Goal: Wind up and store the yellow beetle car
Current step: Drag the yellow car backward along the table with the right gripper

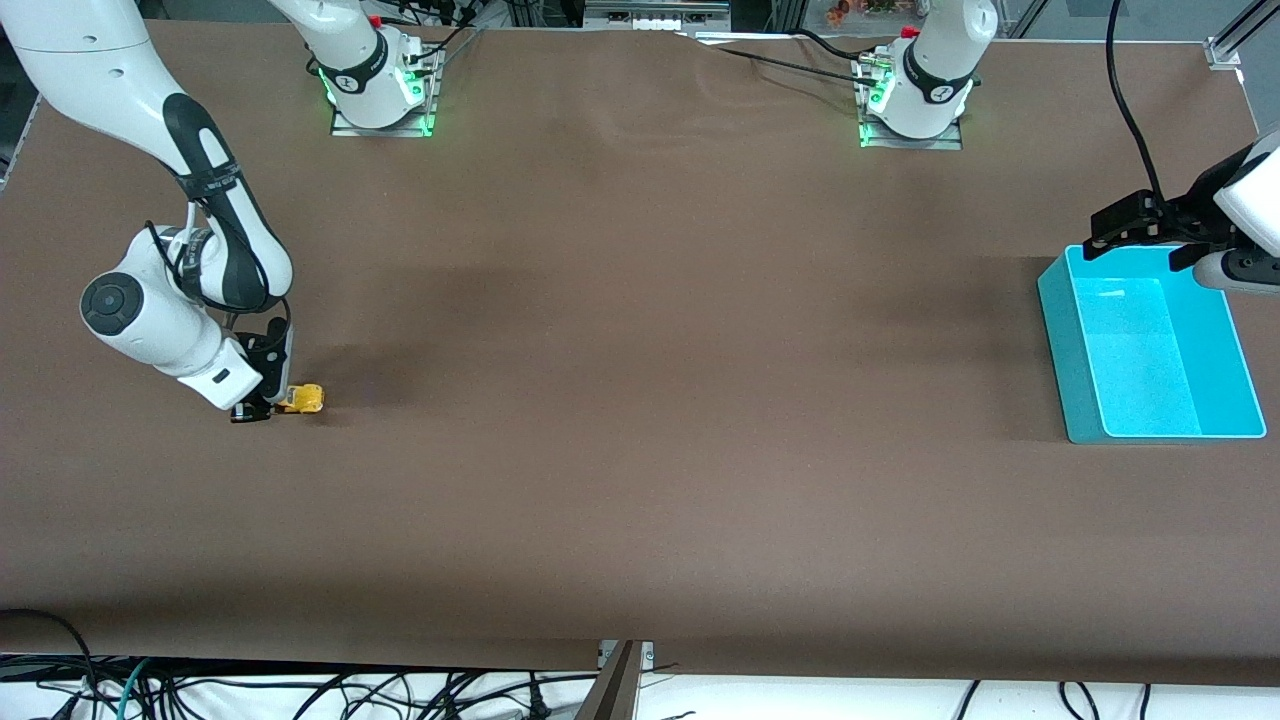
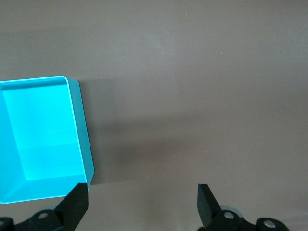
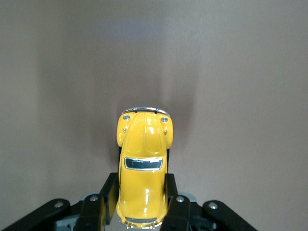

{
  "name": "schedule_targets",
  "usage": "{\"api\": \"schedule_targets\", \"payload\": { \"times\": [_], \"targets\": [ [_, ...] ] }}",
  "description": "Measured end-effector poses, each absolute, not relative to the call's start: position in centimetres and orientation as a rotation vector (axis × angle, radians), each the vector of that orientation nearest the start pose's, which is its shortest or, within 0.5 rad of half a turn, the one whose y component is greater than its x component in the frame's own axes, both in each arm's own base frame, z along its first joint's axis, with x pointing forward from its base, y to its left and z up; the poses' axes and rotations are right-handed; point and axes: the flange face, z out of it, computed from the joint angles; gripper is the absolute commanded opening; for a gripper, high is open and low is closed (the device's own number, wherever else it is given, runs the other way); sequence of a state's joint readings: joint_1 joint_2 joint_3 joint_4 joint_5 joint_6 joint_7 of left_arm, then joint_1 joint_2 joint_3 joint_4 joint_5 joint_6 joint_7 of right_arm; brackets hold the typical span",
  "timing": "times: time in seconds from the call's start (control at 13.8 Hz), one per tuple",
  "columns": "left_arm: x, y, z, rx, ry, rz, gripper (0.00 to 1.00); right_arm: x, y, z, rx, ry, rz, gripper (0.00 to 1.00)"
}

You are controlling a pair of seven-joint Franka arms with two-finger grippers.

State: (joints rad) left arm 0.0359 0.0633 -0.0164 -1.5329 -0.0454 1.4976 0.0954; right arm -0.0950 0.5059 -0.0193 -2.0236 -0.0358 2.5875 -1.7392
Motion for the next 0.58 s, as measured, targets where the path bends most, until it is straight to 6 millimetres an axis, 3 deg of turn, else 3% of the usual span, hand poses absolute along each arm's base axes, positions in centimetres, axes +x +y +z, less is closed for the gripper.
{"api": "schedule_targets", "payload": {
  "times": [0.43,0.51,0.58],
  "targets": [
    [56.5,0.6,60.1,-3.188,0.123,0.153,1.0,60.2,-8.8,20.1,2.061,2.277,0.021,0.43],
    [56.5,0.6,60.1,-3.188,0.123,0.153,1.0,60.2,-8.8,20.1,2.061,2.277,0.021,0.5],
    [56.5,0.6,60.1,-3.188,0.123,0.153,1.0,60.2,-8.8,20.1,2.061,2.278,0.021,0.99]
  ]
}}
